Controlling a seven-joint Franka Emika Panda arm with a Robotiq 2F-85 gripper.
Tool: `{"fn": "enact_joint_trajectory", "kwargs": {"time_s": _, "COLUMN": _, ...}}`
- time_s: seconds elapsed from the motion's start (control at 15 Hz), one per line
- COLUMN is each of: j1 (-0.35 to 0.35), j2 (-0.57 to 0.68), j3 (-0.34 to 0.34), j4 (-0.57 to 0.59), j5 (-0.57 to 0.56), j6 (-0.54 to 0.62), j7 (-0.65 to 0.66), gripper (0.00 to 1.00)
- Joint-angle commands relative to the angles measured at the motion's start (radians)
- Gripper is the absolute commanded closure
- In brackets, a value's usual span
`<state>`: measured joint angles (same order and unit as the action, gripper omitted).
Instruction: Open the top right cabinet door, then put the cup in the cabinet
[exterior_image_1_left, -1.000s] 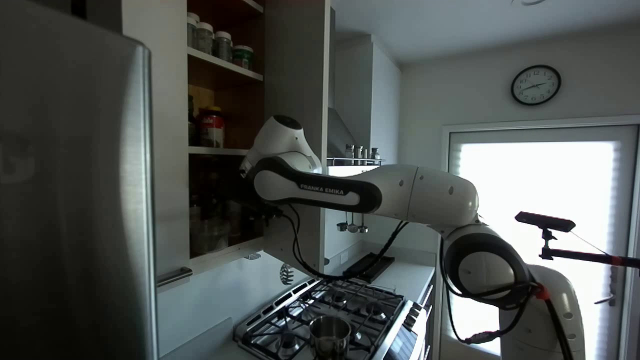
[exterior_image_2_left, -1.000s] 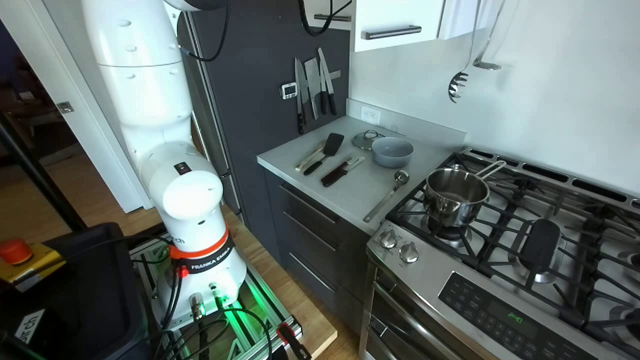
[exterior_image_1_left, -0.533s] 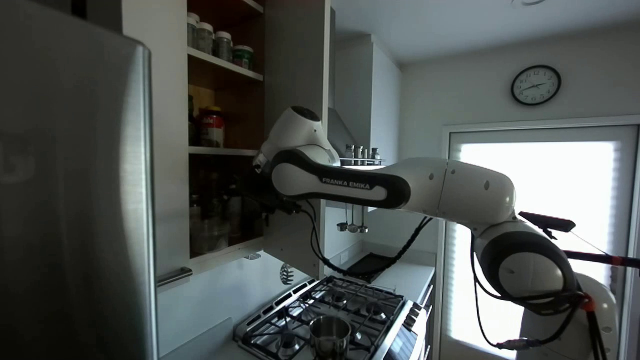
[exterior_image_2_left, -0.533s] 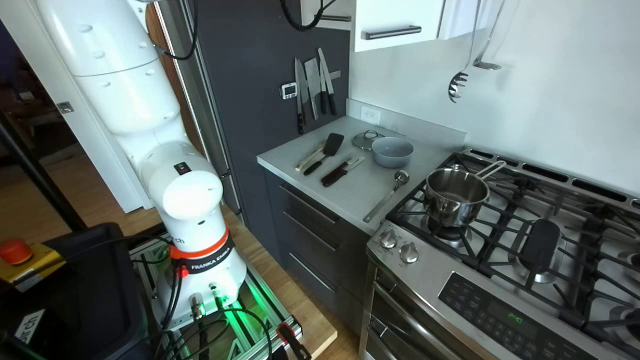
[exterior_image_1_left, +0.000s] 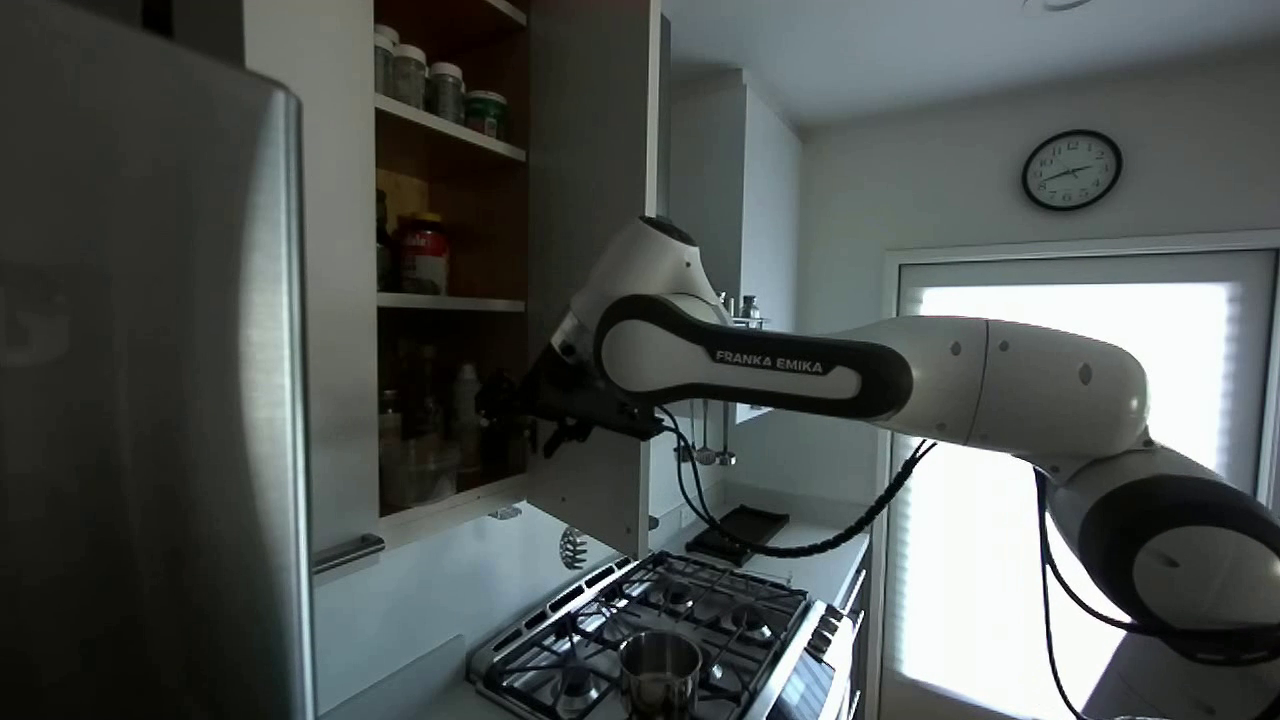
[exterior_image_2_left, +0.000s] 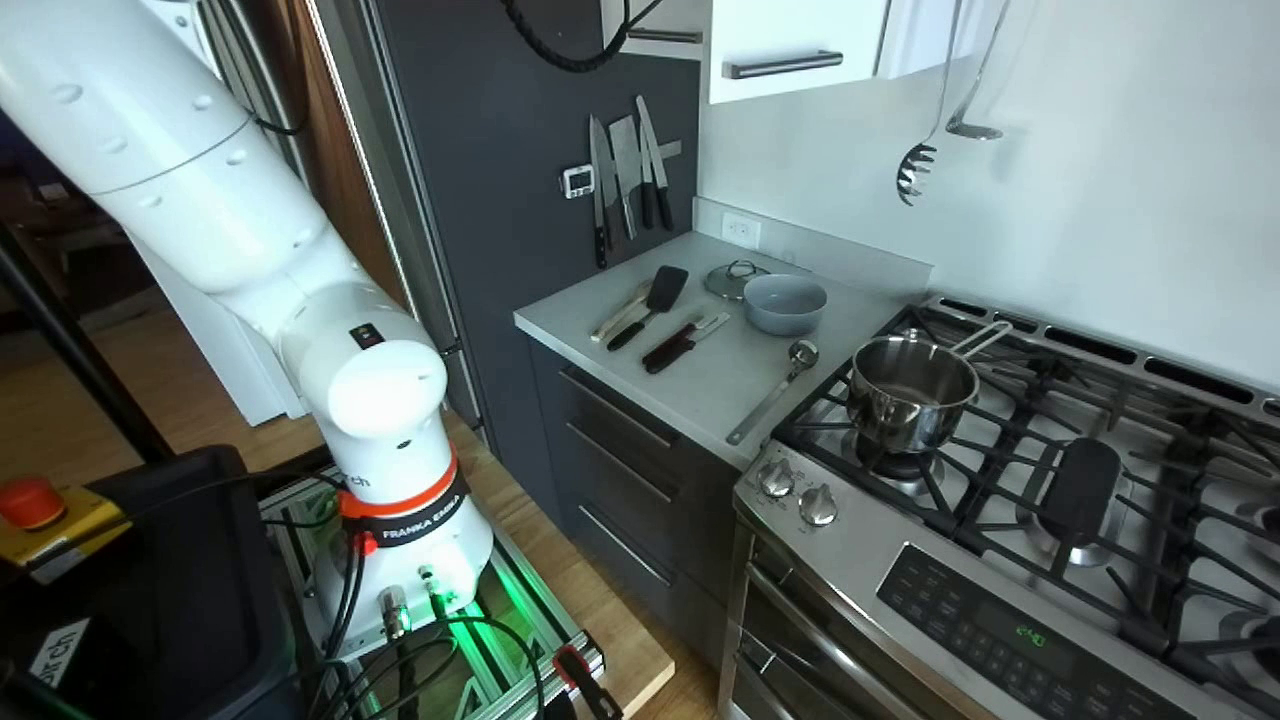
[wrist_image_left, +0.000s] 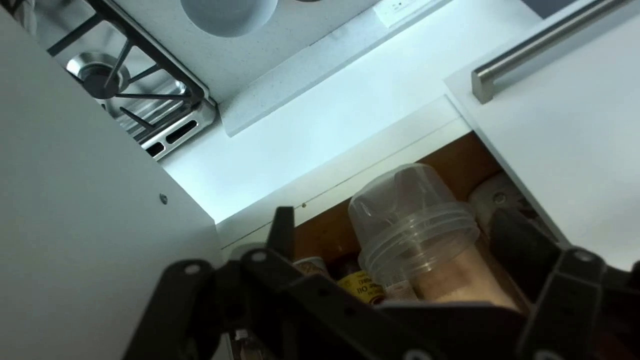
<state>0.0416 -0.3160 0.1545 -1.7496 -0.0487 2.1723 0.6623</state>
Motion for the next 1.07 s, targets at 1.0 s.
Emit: {"fn": "enact_joint_trajectory", "kwargs": {"time_s": 1.0, "j1": 0.033, "j2": -0.184, "j3": -0.081, "j4": -0.086, "j5": 0.138, "j6": -0.123, "j7": -0.430, "gripper": 0.00}}
